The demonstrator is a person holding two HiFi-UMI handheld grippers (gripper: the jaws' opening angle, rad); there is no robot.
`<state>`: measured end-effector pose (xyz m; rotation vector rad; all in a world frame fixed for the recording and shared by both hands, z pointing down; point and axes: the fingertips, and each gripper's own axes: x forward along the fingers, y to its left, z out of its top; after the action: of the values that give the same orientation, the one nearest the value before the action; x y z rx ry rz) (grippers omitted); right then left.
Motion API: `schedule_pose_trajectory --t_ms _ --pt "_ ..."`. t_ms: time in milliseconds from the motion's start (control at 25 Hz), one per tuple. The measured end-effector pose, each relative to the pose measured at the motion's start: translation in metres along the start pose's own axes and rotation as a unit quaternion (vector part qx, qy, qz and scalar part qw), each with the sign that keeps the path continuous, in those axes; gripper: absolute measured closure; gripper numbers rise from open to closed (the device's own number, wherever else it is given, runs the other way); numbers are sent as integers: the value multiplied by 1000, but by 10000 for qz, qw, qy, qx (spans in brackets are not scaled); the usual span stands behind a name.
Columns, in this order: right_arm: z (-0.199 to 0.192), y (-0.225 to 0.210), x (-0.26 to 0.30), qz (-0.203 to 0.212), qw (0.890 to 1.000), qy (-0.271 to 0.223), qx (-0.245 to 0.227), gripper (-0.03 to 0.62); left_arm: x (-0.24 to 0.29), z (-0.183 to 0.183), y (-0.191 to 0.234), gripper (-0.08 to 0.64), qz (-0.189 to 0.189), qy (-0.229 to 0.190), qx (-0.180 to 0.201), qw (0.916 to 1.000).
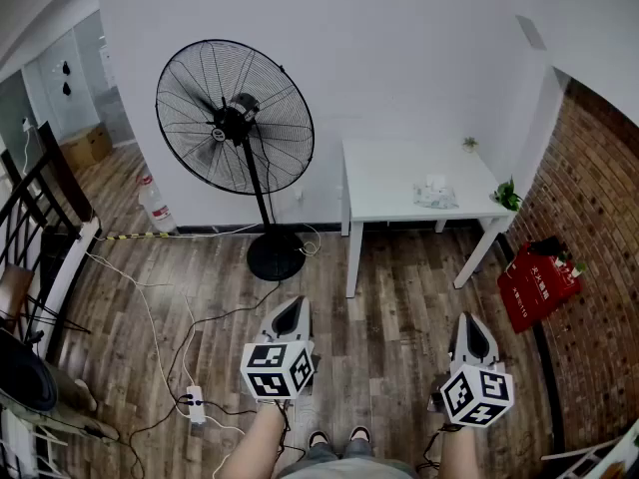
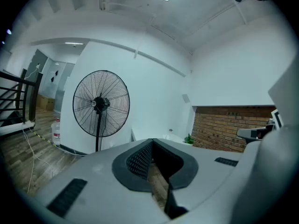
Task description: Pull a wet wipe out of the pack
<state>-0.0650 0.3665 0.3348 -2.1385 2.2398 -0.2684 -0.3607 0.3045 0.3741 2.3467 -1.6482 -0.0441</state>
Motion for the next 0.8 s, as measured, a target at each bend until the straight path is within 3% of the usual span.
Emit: schedule_pose_trajectory --t_ms 800 --pt "-13 6 -10 -149 9994 183 252 591 -14 6 4 558 6 -29 226 9997"
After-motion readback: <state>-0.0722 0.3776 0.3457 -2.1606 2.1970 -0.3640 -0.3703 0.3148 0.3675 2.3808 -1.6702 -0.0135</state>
